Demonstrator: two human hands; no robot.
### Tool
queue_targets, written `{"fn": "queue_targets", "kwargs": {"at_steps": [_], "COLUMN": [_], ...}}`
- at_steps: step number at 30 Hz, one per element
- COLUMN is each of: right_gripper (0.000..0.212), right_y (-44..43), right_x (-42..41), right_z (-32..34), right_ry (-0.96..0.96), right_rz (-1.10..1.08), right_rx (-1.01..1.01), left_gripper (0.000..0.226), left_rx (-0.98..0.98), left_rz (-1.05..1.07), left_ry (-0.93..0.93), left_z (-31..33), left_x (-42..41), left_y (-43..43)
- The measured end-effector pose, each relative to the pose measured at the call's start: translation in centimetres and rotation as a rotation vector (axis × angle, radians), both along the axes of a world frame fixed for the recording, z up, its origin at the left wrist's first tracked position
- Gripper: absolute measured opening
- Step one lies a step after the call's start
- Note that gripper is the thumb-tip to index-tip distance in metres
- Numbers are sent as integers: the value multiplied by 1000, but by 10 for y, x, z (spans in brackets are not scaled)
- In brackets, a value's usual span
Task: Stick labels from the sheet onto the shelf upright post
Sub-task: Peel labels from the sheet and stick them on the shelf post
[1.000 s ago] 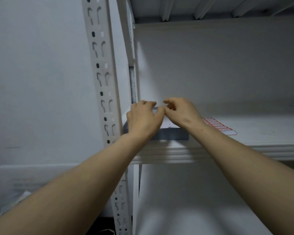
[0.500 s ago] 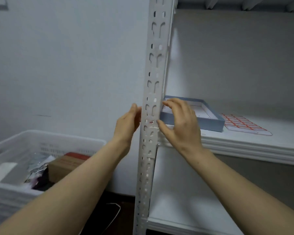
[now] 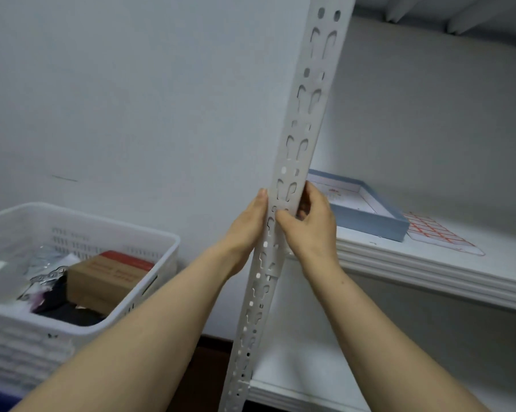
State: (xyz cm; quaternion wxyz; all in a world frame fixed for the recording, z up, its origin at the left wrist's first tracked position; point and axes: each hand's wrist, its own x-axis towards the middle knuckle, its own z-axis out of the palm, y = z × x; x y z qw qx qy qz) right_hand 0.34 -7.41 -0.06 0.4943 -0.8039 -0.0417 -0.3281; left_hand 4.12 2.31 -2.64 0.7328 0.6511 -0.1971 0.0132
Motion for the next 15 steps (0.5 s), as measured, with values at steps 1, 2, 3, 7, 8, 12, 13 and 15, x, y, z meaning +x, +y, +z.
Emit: {"fn": "queue_targets", "kwargs": {"at_steps": [1, 2, 3, 7, 8, 12, 13, 15], "right_gripper": [50, 46, 41, 31, 32, 37, 38, 38], "right_y": [0, 0, 0, 3, 4, 1, 1, 2], "right_x": [1, 3, 4, 6, 6, 8, 9, 9], "right_z": [0, 1, 1, 3, 3, 4, 4, 4], "right_ry": [8, 15, 21, 29, 26, 17, 15, 8], "right_rz": [-4, -10, -15, -38, -48, -40, -45, -71], "right_rx": [13, 26, 37, 96, 101, 116, 109, 81], "left_gripper": [50, 48, 50, 65, 63, 60, 60, 61], "left_rx": [7, 17, 17, 14, 11, 16, 18, 21], "left_rz": [22, 31, 21, -4, 1, -4, -2, 2], "left_ry": [-5, -8, -7, -5, -6, -43, -44, -43], "left_z": [0, -1, -2, -4, -4, -1, -1, -2], "left_x": [0, 1, 2, 5, 5, 2, 2, 3], "left_y": [-1, -3, -2, -3, -3, -3, -3, -3]}}
